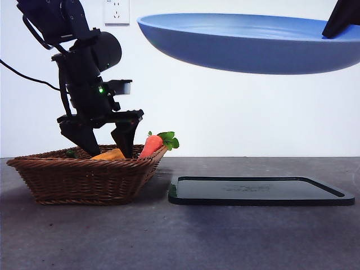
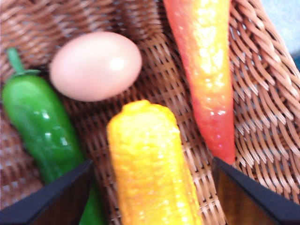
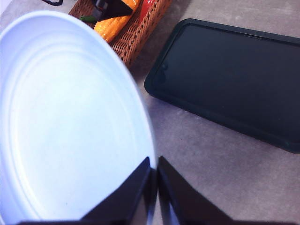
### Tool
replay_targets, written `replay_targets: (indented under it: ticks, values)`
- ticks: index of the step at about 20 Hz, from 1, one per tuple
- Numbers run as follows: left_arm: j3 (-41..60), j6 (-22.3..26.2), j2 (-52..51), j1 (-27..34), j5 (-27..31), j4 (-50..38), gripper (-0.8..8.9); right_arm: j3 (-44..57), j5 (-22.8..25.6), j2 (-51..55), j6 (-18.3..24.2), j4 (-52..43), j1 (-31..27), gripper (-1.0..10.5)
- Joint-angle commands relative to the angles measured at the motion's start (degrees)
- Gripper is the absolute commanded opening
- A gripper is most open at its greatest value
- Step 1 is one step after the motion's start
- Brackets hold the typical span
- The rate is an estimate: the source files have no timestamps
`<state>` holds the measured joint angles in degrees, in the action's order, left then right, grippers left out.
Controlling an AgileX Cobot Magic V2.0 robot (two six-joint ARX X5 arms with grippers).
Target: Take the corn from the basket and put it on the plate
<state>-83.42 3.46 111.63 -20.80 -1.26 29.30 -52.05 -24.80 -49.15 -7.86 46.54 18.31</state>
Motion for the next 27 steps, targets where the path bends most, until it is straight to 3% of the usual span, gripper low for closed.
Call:
replay_targets:
  ticks: [1,6,13,22,27]
  values:
    - [-1.3,0.4,2.7,-0.2,0.3,-0.3,4.03,-1.3,-0.2,-0.2,-0.9,-0.4,0.2,0.0]
    - [-1.3,0.3,3.1,-0.5,0.3,-0.2,3.83,-1.3,-0.2,-0.2,-0.8,-0.5,0.2,0.0]
    - [-1.3,0.1,3.5,-0.9,0.3,0.5,2.06,-1.3,-0.2,-0.2,-0.9,-0.4,0.1,0.0]
    - [-2.5,-1.9,-4.8,-0.6,-0.4,4.1,2.05,-1.3,4.2,-2.0,-1.9,-0.4,0.1,0.0]
    - [-2.5,-5.5,-15.8,-1.0,-8.6,4.8,2.05,-1.3,5.5,-10.8,-2.3,-4.2,-0.4,0.0]
